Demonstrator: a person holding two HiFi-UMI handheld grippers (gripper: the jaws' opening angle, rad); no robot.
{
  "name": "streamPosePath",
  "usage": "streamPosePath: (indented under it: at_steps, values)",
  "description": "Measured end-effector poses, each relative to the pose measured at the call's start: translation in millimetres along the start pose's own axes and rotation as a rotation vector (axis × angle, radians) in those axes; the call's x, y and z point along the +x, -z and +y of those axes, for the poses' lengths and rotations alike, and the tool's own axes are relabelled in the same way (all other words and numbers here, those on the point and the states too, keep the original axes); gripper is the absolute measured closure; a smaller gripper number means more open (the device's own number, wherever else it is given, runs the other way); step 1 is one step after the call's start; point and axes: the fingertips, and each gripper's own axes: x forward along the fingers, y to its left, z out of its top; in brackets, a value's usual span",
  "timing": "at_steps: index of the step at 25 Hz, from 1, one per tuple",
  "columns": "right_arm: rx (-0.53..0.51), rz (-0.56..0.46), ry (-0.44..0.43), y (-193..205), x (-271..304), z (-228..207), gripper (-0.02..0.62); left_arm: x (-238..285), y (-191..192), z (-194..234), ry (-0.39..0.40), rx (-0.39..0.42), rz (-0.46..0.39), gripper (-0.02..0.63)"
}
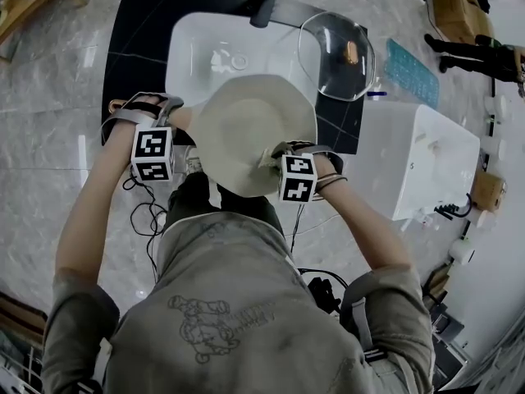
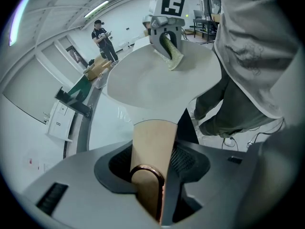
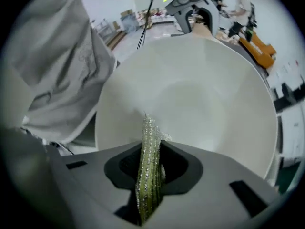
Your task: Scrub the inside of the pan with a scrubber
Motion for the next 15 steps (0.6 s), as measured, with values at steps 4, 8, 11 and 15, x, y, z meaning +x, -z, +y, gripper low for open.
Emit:
streamPosePath:
  at_steps: [4,8,11,15]
  values:
    - [0.22,-0.186,-0.169,-41,-3,31,0.511,-1,0,0,0.001,-0.001,0.002,0.391]
    - [0.377,-0.344,-0.257,-81,-11,38,0.511,-1,0,-1,0.006,-0.003,0.004,0.391]
    - [0.487,-0.457,-0.303,-104,-17,32,0.511,0,0,0,0.008,-0.005,0.008,0.391]
    - [0.62,-0.62,-0.353,-126,-32,19,0.511,1,-1,-1,0.011,-0.006,0.002,0.39]
